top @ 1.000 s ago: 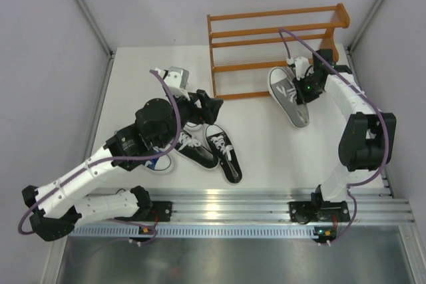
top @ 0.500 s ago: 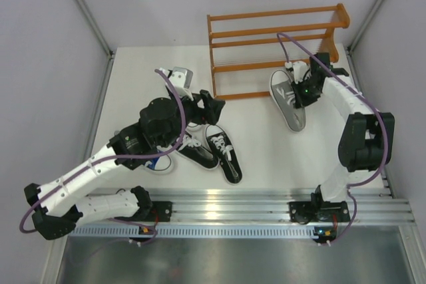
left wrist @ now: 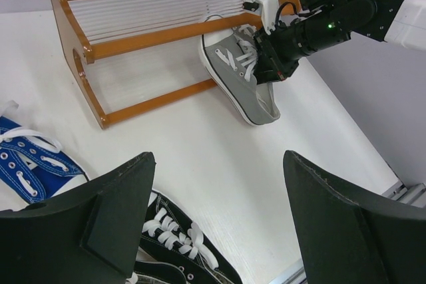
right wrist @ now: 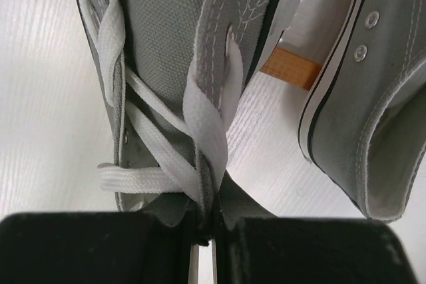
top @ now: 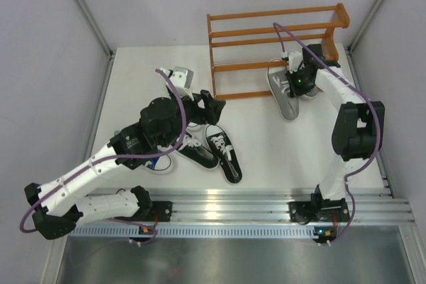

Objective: Place and organize the shoes onto the shoe shelf

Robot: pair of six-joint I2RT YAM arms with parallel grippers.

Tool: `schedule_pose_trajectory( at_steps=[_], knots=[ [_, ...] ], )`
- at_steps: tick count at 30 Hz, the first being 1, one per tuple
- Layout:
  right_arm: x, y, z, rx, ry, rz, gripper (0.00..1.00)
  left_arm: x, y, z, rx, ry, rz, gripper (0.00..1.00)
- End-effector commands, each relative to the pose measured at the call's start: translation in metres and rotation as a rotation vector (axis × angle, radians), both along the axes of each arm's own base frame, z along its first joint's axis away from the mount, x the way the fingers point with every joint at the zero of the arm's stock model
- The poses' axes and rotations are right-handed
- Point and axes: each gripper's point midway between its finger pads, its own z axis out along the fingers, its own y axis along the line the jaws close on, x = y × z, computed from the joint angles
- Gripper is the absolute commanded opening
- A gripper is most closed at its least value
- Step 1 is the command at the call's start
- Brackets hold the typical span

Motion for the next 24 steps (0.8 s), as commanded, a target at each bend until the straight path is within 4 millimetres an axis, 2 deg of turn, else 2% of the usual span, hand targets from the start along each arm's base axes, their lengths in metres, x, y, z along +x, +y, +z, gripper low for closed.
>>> schedule_pose_trajectory(
  at_steps=[1, 6, 12, 13, 14, 15, 16, 18, 19, 20, 22, 23, 24],
  knots=[
    [0.039, 0.018, 0.041, 0.033, -0.177, -0.011, 0.0, 0.001, -0.001, 0.015, -0.053, -0.029, 0.0, 0.83],
    [0.058, 0.02, 0.05, 0.042, -0.24, -0.086, 0.01, 0.001, -0.001, 0.014, -0.058, -0.024, 0.0, 0.83],
    [0.061, 0.028, 0.045, 0.101, -0.248, -0.113, 0.41, 0.001, -0.006, 0.011, -0.055, -0.016, -0.013, 0.83],
    [0.059, 0.028, 0.049, 0.106, -0.255, -0.11, 0.51, 0.001, -0.006, 0.012, -0.057, -0.018, -0.013, 0.83],
    [0.057, 0.028, 0.052, 0.106, -0.262, -0.103, 0.56, 0.001, -0.007, 0.013, -0.057, -0.018, -0.014, 0.83],
    [0.051, 0.028, 0.051, 0.103, -0.261, -0.082, 0.61, 0.001, -0.006, 0.013, -0.059, -0.019, -0.014, 0.83],
    [0.047, 0.027, 0.064, 0.106, -0.29, -0.068, 0.68, 0.0, -0.005, 0.014, -0.061, -0.021, -0.013, 0.83],
    [0.038, 0.028, 0.071, 0.116, -0.3, -0.013, 0.72, 0.0, -0.004, 0.015, -0.065, -0.023, -0.011, 0.83],
    [0.031, 0.028, 0.081, 0.123, -0.312, 0.013, 0.74, -0.001, -0.002, 0.017, -0.068, -0.026, -0.01, 0.83],
    [0.02, 0.027, 0.08, 0.126, -0.281, 0.045, 0.74, -0.001, -0.001, 0.017, -0.07, -0.029, -0.009, 0.83],
    [0.003, 0.035, 0.09, 0.138, -0.302, 0.215, 0.75, -0.002, 0.001, 0.019, -0.075, -0.033, -0.006, 0.83],
    [-0.003, 0.035, 0.088, 0.094, -0.328, 0.36, 0.76, -0.002, 0.002, 0.018, -0.072, -0.033, -0.004, 0.83],
    [-0.022, 0.041, 0.077, 0.118, -0.28, 0.438, 0.76, -0.003, 0.003, 0.017, -0.071, -0.033, -0.004, 0.83]
  ],
)
